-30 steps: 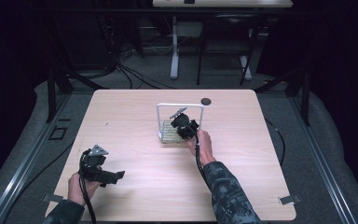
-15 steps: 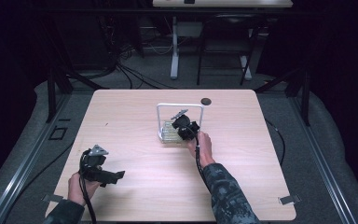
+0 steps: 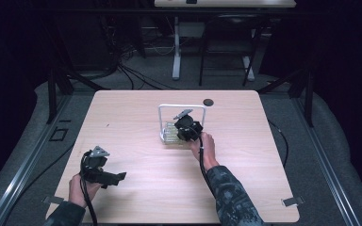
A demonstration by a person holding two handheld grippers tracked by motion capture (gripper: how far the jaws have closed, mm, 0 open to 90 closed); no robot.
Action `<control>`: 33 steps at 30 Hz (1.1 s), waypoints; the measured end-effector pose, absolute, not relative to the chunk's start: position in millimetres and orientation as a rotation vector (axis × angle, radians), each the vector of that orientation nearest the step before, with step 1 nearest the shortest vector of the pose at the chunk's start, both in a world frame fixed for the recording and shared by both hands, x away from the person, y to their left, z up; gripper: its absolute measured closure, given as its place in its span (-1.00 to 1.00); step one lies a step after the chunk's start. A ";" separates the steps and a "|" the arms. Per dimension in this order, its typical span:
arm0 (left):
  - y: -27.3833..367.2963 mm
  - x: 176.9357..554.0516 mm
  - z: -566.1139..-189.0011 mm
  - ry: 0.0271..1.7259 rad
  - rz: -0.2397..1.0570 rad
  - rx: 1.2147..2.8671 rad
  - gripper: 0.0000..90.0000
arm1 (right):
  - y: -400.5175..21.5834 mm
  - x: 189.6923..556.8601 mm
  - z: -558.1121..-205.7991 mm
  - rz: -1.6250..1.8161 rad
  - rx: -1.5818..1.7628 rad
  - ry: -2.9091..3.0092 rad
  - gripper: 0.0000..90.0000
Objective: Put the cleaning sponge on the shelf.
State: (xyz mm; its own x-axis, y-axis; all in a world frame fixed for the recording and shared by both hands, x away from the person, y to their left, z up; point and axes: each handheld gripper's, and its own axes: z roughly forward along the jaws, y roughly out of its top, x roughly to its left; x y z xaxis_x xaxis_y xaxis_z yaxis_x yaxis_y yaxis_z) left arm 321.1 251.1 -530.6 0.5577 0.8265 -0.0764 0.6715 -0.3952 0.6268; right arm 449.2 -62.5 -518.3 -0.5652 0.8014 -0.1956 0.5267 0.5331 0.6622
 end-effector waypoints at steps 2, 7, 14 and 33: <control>251.4 321.1 -530.6 1.196 0.326 2.181 -1.00 | -63.0 445.4 -514.4 0.779 1.071 2.299 0.38; 250.9 321.0 -531.1 1.200 0.332 2.179 -1.00 | -64.1 436.2 -505.4 0.829 1.056 2.314 0.23; 251.2 320.8 -530.7 1.199 0.332 2.180 -1.00 | -69.9 423.1 -493.5 0.880 1.042 2.338 -0.07; 247.0 321.6 -531.8 1.193 0.338 2.206 -1.00 | -113.5 373.1 -467.7 0.961 1.016 2.395 -0.60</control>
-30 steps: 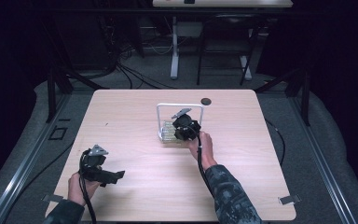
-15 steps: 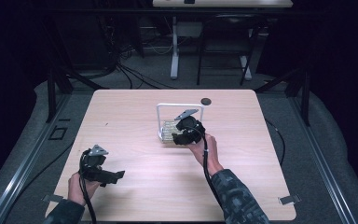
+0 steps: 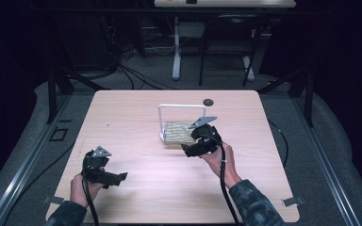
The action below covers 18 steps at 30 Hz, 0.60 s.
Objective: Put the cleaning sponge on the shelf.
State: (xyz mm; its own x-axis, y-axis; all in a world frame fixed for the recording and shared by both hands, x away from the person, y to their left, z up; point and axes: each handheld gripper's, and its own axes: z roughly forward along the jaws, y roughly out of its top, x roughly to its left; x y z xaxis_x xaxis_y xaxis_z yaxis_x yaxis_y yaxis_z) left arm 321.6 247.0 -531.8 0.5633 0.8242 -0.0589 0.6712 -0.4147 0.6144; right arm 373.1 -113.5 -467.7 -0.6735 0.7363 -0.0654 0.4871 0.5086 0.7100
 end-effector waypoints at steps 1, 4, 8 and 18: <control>247.0 321.6 -532.0 1.195 0.336 2.205 -1.00 | -116.7 370.5 -467.4 0.963 1.011 2.395 -0.62; 247.2 322.2 -532.5 1.197 0.340 2.207 -1.00 | -125.9 362.3 -467.1 0.970 1.020 2.392 -0.65; 246.2 321.7 -532.6 1.201 0.334 2.206 -1.00 | -138.5 352.5 -467.4 0.965 1.025 2.387 -0.67; 246.3 322.5 -534.1 1.201 0.336 2.217 -1.00 | -178.7 328.3 -475.1 0.963 1.075 2.380 -0.71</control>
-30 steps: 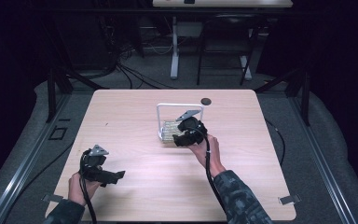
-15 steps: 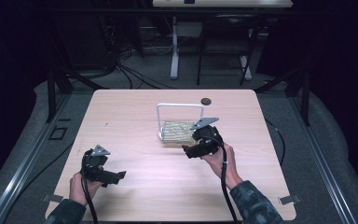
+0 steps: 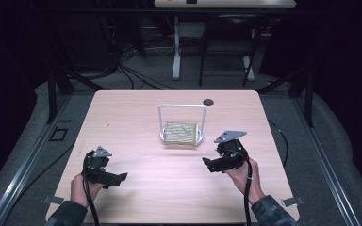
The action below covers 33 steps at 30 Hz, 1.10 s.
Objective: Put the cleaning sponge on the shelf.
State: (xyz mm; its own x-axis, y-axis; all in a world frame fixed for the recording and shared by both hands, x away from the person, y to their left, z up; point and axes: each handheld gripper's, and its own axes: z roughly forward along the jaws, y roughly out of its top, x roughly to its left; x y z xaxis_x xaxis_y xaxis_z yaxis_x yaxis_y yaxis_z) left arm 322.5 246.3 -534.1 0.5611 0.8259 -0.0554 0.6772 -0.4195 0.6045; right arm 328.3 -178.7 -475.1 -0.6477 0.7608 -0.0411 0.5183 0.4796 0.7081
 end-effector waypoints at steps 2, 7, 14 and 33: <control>245.9 322.5 -534.3 1.201 0.335 2.218 -1.00 | -187.7 323.3 -477.8 0.954 1.086 2.376 -0.73; 244.7 321.8 -534.7 1.203 0.334 2.221 -1.00 | -210.9 312.0 -484.7 0.938 1.135 2.357 -0.77; 244.3 322.2 -535.6 1.204 0.339 2.221 -1.00 | -235.5 294.9 -494.2 0.891 1.190 2.348 -0.83; 245.2 323.4 -534.8 1.199 0.327 2.216 -1.00 | -297.8 282.4 -525.2 0.788 1.445 2.236 -0.93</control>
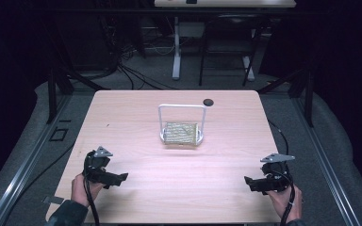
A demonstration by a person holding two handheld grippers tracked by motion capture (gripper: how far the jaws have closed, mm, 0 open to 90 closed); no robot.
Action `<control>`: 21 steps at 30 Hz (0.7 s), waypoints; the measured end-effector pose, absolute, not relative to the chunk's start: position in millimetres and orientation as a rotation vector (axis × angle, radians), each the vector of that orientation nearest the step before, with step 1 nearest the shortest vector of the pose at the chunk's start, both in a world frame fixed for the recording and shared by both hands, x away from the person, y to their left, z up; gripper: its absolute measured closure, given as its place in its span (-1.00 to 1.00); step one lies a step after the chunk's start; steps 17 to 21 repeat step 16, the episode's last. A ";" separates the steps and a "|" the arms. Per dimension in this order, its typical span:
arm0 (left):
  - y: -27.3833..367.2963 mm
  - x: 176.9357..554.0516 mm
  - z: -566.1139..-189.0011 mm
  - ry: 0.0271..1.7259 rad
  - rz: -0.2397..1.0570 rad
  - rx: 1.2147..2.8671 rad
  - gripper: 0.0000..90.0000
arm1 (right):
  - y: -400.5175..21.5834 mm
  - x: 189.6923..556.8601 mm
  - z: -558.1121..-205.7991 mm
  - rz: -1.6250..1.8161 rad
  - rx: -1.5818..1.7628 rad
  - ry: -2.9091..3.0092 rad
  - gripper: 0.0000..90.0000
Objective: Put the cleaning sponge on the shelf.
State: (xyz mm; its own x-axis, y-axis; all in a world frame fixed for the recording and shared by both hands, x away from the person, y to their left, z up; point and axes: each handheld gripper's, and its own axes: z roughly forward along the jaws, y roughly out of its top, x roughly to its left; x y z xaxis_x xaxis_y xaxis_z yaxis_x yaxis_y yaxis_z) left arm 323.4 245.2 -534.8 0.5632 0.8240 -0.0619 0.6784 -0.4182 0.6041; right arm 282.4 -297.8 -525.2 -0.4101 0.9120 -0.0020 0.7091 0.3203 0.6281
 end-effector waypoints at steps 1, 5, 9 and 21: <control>245.3 323.5 -534.8 1.197 0.326 2.218 -1.00 | -299.1 282.9 -526.0 0.781 1.448 2.231 -0.93; 245.1 324.0 -534.6 1.192 0.325 2.219 -1.00 | -300.5 282.8 -526.9 0.774 1.448 2.214 -0.92; 243.9 324.0 -534.7 1.188 0.322 2.222 -1.00 | -300.1 284.1 -531.2 0.753 1.452 2.235 -0.93; 242.9 324.6 -535.6 1.184 0.322 2.224 -1.00 | -299.6 286.9 -536.0 0.730 1.446 2.262 -0.92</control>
